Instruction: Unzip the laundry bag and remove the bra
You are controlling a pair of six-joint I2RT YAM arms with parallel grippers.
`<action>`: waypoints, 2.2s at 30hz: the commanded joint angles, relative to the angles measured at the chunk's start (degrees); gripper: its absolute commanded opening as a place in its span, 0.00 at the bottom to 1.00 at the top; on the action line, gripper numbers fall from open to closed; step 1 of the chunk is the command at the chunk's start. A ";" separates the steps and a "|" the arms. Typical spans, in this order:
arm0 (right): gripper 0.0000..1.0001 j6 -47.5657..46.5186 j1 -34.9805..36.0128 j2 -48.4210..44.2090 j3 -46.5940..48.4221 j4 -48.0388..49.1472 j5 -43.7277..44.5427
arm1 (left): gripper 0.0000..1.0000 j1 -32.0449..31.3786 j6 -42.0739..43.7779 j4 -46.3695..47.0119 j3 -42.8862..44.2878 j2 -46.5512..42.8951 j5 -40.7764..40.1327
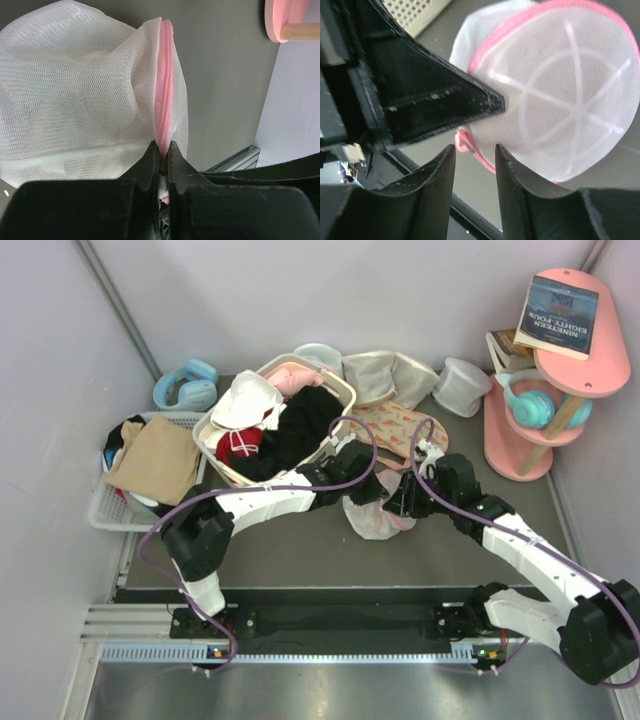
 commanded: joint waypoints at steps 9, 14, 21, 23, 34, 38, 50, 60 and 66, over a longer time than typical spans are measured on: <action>0.14 -1.82 0.41 1.18 3.68 3.33 -2.08 | 0.00 -0.37 -0.36 0.74 2.37 -3.08 -1.49; 0.00 -2.70 0.50 0.74 3.77 4.12 -4.37 | 0.00 -0.02 0.51 -0.58 3.08 -3.25 -2.72; 0.00 -3.49 1.73 0.39 2.72 4.74 -6.57 | 0.00 3.22 0.78 -1.64 2.03 -6.06 -3.78; 0.00 -3.49 2.17 0.13 2.36 4.74 -6.57 | 0.00 4.81 0.61 -1.64 1.32 -6.68 -3.16; 0.00 -3.32 3.93 -2.16 -1.06 3.25 -4.90 | 0.00 12.80 1.57 -1.02 -2.99 -10.11 0.80; 0.00 -3.49 3.93 -2.25 -1.07 2.54 -4.55 | 0.00 14.21 2.79 -0.85 -3.25 -10.81 2.81; 0.00 -3.06 7.97 4.16 4.56 4.82 -3.76 | 0.63 11.32 3.86 -6.55 -6.05 -16.60 4.33; 0.00 -2.70 14.56 9.00 8.51 6.32 -2.44 | 0.63 5.61 0.08 -8.32 -12.30 -23.12 2.03; 0.00 -2.53 15.80 8.39 8.69 5.88 -1.65 | 0.63 3.49 1.04 -9.90 -11.34 -21.18 -1.05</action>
